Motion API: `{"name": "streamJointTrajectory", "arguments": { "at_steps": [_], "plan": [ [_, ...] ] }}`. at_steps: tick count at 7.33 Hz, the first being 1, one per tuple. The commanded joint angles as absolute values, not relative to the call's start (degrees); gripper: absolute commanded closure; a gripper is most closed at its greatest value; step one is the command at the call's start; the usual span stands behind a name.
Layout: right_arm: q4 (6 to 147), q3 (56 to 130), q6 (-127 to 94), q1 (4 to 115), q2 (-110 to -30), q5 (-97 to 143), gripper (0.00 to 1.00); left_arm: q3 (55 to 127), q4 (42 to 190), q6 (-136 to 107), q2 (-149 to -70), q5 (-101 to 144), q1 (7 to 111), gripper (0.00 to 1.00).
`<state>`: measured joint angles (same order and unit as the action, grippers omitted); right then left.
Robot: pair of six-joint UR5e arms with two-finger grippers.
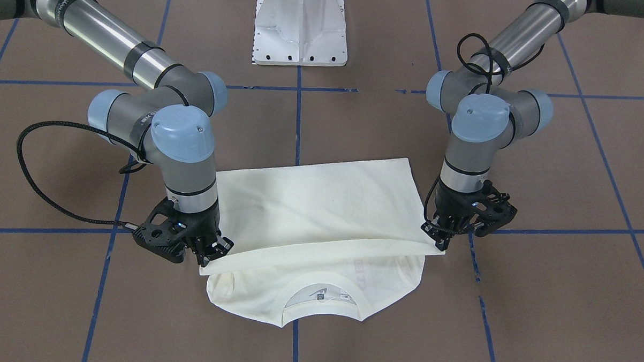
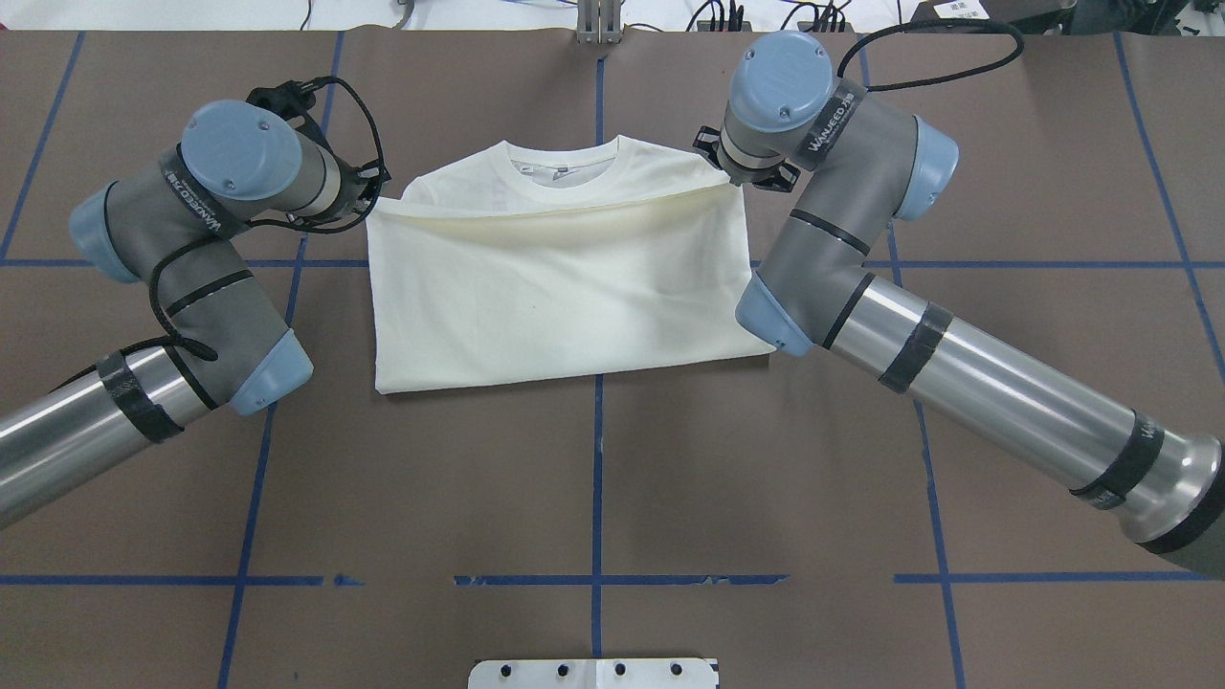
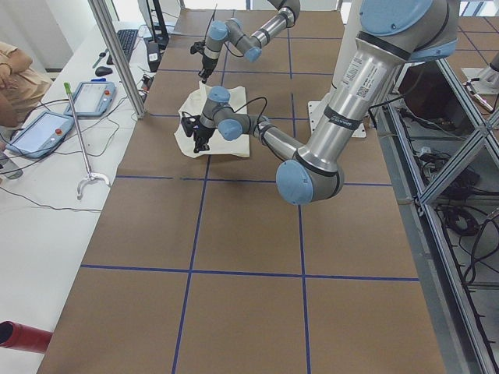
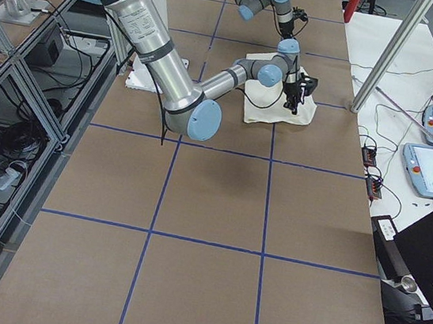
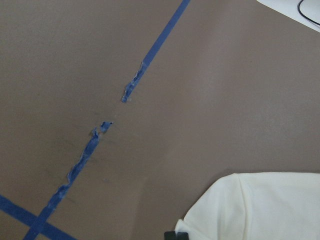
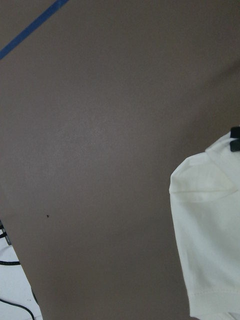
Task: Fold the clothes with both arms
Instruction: 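Lift the hem with both grippers and fold it up to the collar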
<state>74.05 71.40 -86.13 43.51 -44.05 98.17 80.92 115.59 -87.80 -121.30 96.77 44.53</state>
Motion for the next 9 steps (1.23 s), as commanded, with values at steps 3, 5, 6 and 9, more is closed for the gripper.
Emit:
{"name": "streamJointTrajectory", "arguments": {
  "at_steps": [3,5,6,9],
  "plan": [
    [70.8,65.6,-86.0,44.5,-41.8,99.5,1.00,78.7,118.2,-87.9,-121.5,96.6,44.5,1.00],
    [70.8,65.5,-86.0,44.3,-41.4,99.4,0.54,78.7,123.2,-87.9,-120.8,96.7,44.6,0.61],
    [70.8,65.7,-86.2,44.4,-41.2,99.4,0.44,79.4,125.5,-87.9,-120.8,97.2,44.9,0.48],
    [70.7,85.8,-87.1,43.1,-53.7,105.5,0.33,88.1,125.9,-88.4,-116.8,101.5,46.0,0.43]
  ]
}}
